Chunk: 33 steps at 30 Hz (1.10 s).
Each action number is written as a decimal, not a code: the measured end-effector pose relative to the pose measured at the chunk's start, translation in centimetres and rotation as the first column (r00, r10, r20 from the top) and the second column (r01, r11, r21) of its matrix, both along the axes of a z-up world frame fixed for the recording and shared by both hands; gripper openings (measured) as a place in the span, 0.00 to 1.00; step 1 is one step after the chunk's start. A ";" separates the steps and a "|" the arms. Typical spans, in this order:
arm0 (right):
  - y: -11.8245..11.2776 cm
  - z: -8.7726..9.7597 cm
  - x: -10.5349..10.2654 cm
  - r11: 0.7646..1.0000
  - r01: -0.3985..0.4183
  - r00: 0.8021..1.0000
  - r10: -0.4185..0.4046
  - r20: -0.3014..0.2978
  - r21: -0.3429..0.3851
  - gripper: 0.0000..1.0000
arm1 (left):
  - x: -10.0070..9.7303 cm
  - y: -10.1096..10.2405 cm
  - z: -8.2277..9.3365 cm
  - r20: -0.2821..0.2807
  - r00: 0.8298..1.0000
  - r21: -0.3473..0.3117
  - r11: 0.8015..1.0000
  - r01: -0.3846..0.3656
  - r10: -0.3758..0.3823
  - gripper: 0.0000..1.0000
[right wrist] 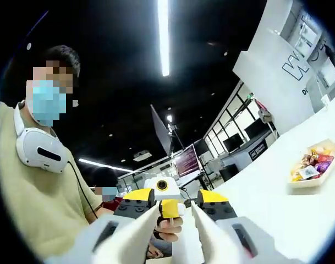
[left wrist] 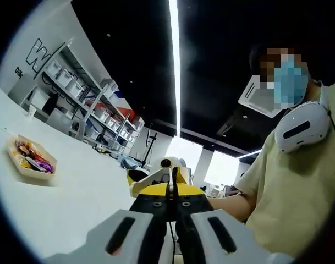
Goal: Place the target food into the container with the food tongs after gripping and lifting it, then release it inside without dropping or visibly crushing the food.
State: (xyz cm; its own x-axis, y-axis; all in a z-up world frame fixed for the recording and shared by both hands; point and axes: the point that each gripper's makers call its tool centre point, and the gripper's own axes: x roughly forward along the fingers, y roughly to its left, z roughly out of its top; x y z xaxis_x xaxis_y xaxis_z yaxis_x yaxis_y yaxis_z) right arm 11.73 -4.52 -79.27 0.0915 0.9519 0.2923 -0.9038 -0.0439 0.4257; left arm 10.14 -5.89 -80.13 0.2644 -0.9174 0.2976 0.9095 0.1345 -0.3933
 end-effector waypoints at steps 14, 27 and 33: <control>-1.0 -1.0 0.4 0.999 0.023 1.000 -0.023 0.009 -0.034 0.28 | 0.7 2.1 0.8 0.011 0.998 -0.032 0.998 -0.055 0.055 0.00; -2.3 -1.2 0.9 0.994 0.036 0.996 -0.027 0.086 -0.102 0.27 | 0.5 2.7 0.6 0.030 0.998 0.002 0.998 -0.059 0.059 0.00; -2.8 -1.4 0.8 0.988 0.032 0.990 -0.010 0.144 -0.151 0.26 | 0.2 3.0 0.4 0.047 0.998 0.034 0.998 -0.050 0.048 0.00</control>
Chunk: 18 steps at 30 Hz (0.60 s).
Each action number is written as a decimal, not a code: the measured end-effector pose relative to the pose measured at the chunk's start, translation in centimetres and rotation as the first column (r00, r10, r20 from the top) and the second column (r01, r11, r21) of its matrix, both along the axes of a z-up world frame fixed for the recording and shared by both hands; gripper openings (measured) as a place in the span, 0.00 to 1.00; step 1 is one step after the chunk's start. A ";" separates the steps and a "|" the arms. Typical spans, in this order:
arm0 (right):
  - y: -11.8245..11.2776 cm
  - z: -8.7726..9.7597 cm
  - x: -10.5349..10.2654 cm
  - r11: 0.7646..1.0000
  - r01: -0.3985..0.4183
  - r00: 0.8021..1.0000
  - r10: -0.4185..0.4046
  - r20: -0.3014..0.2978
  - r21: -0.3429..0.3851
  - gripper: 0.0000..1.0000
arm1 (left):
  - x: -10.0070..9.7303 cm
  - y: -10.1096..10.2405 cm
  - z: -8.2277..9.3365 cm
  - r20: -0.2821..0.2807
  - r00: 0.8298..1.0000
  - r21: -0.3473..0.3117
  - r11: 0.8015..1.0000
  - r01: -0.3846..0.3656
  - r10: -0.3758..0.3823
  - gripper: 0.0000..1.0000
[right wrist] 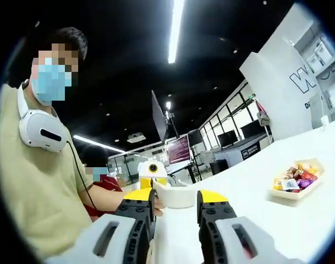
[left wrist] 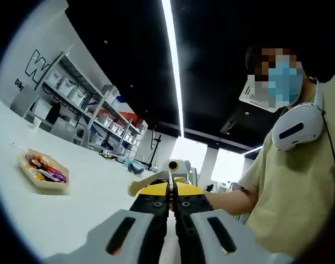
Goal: Place the target food into the container with the food tongs after gripping and lifting it, then release it inside without dropping or visibly crushing the food.
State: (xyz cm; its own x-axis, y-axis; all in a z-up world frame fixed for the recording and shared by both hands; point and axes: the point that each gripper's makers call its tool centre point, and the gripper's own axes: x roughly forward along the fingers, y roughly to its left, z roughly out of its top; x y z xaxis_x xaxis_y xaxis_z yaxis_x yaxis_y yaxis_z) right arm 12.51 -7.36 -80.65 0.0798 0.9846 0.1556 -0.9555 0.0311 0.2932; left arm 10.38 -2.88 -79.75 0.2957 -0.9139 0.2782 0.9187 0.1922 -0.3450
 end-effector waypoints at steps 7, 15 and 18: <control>-0.2 -0.2 0.0 0.999 -0.001 0.999 0.003 0.045 -0.039 0.21 | 0.1 0.3 -0.5 0.007 1.000 0.039 0.999 -0.004 0.004 0.00; -0.2 -1.1 -0.1 0.995 -0.001 0.996 0.010 0.088 -0.101 0.21 | 0.0 0.5 -1.1 0.025 1.000 0.096 0.995 0.002 -0.004 0.00; -0.3 -1.5 -0.1 0.992 0.002 0.995 0.011 0.103 -0.127 0.21 | 0.0 0.6 -1.4 0.030 1.000 0.115 0.993 0.002 -0.005 0.00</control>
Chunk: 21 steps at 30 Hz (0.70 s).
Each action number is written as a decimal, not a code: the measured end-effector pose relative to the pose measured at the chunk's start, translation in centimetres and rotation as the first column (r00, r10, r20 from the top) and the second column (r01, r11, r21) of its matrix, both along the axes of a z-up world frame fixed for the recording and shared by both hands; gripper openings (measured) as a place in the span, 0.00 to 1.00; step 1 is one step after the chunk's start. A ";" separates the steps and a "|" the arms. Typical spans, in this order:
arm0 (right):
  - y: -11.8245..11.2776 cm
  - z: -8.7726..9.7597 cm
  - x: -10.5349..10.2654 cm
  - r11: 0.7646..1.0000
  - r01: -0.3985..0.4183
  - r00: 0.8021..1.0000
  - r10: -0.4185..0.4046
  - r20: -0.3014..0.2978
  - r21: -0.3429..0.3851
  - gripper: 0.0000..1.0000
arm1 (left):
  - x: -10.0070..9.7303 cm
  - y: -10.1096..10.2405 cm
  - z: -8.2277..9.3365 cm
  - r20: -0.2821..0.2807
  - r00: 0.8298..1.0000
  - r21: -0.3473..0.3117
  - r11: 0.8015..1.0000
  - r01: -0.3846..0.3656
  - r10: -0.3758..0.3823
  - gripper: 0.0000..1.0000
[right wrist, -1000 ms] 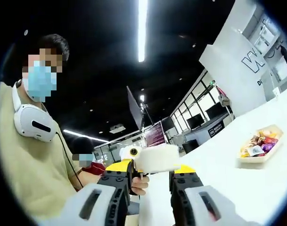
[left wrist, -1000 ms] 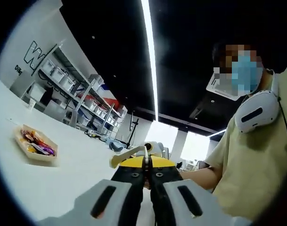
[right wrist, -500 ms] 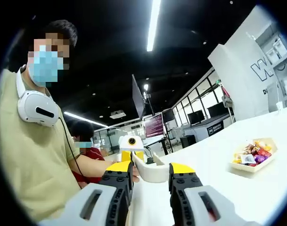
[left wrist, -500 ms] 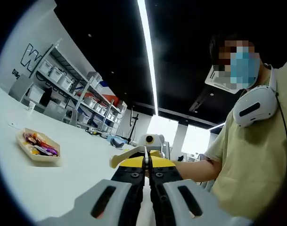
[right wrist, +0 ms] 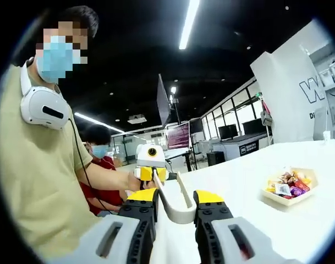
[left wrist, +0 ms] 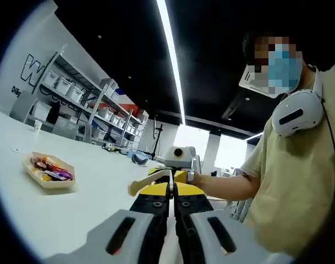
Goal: Place the target food into the container with the food tongs after gripping and lifting it, then release it inside without dropping or visibly crushing the food.
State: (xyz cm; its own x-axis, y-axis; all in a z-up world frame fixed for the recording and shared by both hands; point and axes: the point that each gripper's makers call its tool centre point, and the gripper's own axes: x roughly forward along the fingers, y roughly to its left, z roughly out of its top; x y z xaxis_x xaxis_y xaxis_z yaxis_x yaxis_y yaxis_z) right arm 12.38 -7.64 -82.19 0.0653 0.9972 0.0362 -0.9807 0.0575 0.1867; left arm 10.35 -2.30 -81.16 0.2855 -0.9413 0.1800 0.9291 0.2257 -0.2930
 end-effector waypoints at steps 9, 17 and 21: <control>0.0 -1.5 -0.2 0.997 -0.010 0.999 0.013 0.044 -0.079 0.19 | 0.1 0.0 -0.9 0.011 1.000 0.053 0.999 0.004 -0.005 0.00; 0.1 -2.8 0.0 0.991 -0.006 0.995 0.019 0.093 -0.137 0.18 | 0.4 0.1 -2.4 0.022 1.000 0.121 0.993 0.003 -0.005 0.01; 0.2 -4.3 0.4 0.982 0.004 0.992 0.021 0.128 -0.190 0.18 | 0.7 0.2 -4.1 0.039 0.999 0.199 0.980 -0.012 0.004 0.01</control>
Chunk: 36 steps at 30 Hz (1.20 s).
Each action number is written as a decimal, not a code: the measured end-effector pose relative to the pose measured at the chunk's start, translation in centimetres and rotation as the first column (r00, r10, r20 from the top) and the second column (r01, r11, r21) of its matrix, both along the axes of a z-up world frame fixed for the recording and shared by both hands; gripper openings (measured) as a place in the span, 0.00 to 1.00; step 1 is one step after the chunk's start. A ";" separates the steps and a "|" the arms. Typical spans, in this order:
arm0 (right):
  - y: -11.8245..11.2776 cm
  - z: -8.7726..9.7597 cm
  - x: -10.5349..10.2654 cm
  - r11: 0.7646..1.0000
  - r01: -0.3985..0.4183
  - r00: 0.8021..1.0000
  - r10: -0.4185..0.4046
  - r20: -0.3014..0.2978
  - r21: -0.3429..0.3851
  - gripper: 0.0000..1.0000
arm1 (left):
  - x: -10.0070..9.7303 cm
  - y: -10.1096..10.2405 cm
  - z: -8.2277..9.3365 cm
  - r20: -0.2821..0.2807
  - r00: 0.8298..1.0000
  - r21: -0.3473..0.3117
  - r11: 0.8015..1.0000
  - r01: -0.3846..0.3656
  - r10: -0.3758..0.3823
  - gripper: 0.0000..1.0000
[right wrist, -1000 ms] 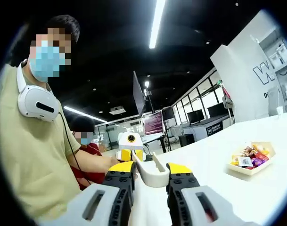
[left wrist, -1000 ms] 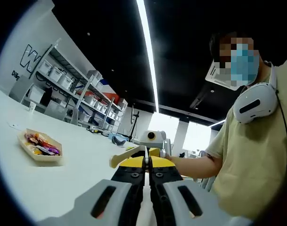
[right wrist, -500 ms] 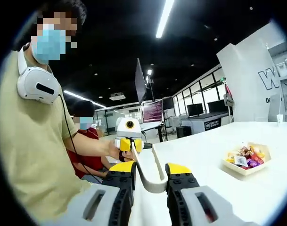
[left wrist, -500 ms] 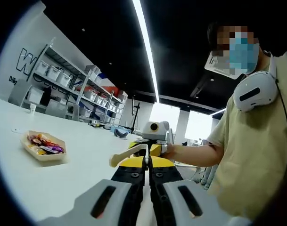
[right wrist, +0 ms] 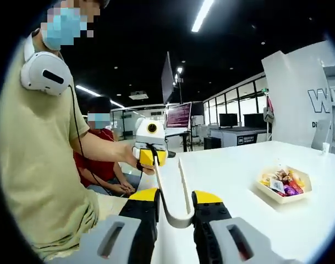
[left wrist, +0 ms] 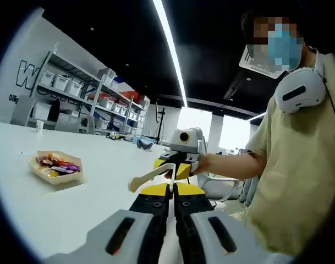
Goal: Place the target food into the container with the food tongs after gripping and lifting it, then release it inside without dropping or visibly crushing the food.
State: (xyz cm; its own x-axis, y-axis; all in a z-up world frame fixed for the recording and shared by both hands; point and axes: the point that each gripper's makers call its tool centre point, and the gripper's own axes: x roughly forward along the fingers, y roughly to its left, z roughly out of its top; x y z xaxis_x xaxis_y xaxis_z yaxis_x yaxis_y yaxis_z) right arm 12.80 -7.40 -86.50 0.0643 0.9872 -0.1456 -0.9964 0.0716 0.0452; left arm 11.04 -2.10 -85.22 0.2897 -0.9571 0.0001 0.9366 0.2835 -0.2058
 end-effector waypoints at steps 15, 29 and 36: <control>0.5 -4.4 2.0 0.992 -0.002 0.998 0.010 0.064 -0.129 0.17 | 1.6 0.6 -2.7 0.019 0.998 0.095 0.994 -0.058 0.057 0.02; 0.6 -6.9 3.3 0.980 0.008 0.997 0.007 0.074 -0.197 0.17 | 2.5 1.0 -4.4 0.023 0.995 0.148 0.984 -0.096 0.093 0.02; 0.7 -8.3 4.1 0.973 0.009 0.998 0.007 0.069 -0.228 0.17 | 3.1 1.2 -5.2 0.028 0.993 0.176 0.977 -0.118 0.115 0.02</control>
